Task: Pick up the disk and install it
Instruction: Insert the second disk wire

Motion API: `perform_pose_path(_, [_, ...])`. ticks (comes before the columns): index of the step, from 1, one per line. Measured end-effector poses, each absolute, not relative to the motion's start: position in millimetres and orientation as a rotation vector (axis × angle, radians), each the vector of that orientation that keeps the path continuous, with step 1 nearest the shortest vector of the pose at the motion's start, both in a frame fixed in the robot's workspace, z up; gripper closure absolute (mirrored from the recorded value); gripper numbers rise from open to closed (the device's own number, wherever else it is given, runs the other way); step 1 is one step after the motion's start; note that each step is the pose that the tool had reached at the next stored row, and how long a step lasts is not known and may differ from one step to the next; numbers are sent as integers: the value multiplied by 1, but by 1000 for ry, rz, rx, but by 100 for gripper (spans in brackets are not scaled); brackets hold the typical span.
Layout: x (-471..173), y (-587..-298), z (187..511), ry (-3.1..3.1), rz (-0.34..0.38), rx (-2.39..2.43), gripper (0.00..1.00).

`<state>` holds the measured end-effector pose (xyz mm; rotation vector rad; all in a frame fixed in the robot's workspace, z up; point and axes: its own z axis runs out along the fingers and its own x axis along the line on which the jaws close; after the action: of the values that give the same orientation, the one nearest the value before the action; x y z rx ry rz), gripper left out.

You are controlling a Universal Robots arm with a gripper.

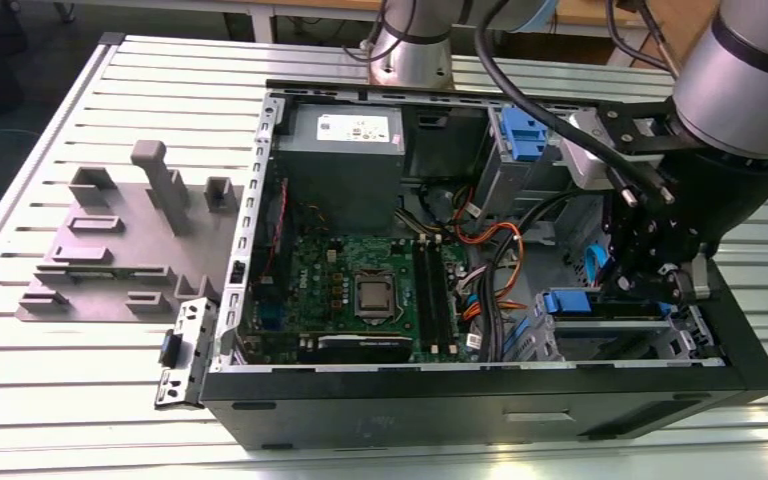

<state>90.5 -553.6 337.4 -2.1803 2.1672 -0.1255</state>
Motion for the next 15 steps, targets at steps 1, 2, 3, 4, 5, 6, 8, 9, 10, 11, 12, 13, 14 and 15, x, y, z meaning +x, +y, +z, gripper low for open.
perform_pose_path(1, [90,-554,337,2167,-125,-2180,84])
perform_pose_path(2, [90,-554,337,2167,-125,-2180,84])
perform_pose_path(3, [91,-554,337,2167,-126,-2181,84])
perform_pose_path(4, [91,-554,337,2167,-126,-2181,84])
perform_pose_path(5, [91,-554,337,2167,-126,-2181,84])
perform_pose_path(6, [92,-554,337,2167,-126,-2181,84])
perform_pose_path(8, [92,-554,336,2167,-125,-2180,84])
perform_pose_path(9, [93,-554,336,2167,-125,-2180,84])
perform_pose_path(10, [93,-554,336,2167,-125,-2180,84])
perform_pose_path(11, [93,-554,336,2167,-125,-2180,84])
perform_pose_path(12, [94,-554,336,2167,-125,-2180,84])
perform_pose_path(13, [94,-554,335,2167,-126,-2180,84])
perform_pose_path(14, [94,-554,335,2167,-126,-2180,84])
perform_pose_path(15, [94,-554,335,2167,-126,-2180,84])
